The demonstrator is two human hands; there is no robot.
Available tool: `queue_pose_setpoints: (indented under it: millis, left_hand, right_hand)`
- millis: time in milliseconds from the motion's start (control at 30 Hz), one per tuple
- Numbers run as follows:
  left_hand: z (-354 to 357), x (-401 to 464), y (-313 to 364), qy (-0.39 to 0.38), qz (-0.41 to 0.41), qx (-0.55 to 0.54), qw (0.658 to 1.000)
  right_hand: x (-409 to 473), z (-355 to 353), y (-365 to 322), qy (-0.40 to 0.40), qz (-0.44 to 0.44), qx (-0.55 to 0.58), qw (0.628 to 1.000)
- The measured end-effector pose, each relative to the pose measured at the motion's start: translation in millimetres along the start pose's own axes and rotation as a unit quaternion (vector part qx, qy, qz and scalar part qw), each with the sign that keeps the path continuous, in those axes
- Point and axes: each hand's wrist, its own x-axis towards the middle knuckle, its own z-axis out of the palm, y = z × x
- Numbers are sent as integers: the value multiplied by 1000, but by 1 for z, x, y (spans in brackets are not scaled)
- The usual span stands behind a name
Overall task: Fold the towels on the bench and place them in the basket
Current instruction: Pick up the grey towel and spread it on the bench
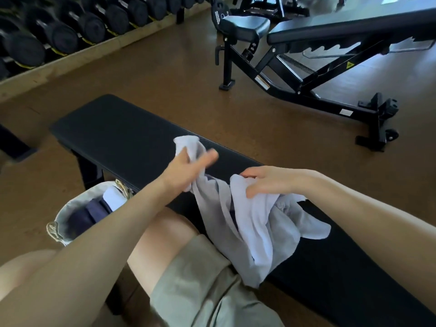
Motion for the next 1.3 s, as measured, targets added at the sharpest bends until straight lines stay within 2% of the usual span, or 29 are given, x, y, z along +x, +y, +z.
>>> queue_pose_setpoints:
  millis: [33, 67, 133, 200, 233, 300, 333, 433, 467, 567, 700, 733, 833, 900, 1033, 1067, 1133, 1233, 1300]
  left_hand:
    - [1, -5, -2, -55, 43, 105, 992]
    - [2, -9, -3, -107, 87, 229, 964]
    - [7, -12, -9, -181, 156, 464, 853]
    - [13, -11, -11, -190, 177, 615, 745]
    - [17, -11, -10, -175, 182, 658, 709]
    - [21, -10, -11, -130, 200, 694, 679]
    - [20, -9, -11, -102, 214, 690, 684]
    - [8, -4, -10, -43, 228, 618, 751]
    - [3, -1, -10, -31, 226, 605, 763]
    - [-11, 6, -9, 1, 206, 600, 773]
    - [-38, 14, -12, 95, 129, 599, 785]
    - [-47, 15, -14, 124, 100, 576, 802]
    - [-64, 18, -20, 179, 35, 408, 894]
    - [-62, 20, -20, 187, 42, 327, 926]
    - [-43, 23, -10, 184, 35, 208, 960]
    - [-40, 23, -6, 188, 27, 160, 969]
    - [-38, 24, 0, 208, 12, 62, 976]
    - [-49, 24, 11, 248, -6, -93, 964]
    - [-58, 24, 11, 234, 8, -86, 968]
  right_hand:
    - [0, 0, -1, -9, 0, -39, 999]
    - [2, 2, -2, -7, -10, -84, 996]
    - [10, 9, -3, 22, -42, -164, 985]
    - [14, 15, -4, 55, -54, -186, 979]
    - [13, 17, -5, 71, -48, -193, 978]
    - [11, 18, -2, 102, -31, -205, 973]
    - [10, 18, 0, 117, -21, -215, 969]
    - [2, 9, 0, 123, 15, -187, 975]
    - [-3, 5, -1, 116, 23, -167, 979]
    - [-21, -7, -5, 88, 36, -137, 986]
    - [-21, -14, 13, 82, 81, -185, 976]
    - [-20, -14, 20, 72, 104, -206, 970]
    - [-21, -12, 35, 36, 170, -244, 954]
    - [-19, -8, 36, 42, 154, -259, 953]
    - [-11, 13, 18, 100, -20, -283, 954]
    - [-10, 18, 15, 96, -33, -291, 951]
    - [-8, 28, 18, 91, -4, -318, 944]
    - [-13, 28, 39, 84, 100, -348, 929]
    - [-19, 22, 45, 44, 152, -366, 917]
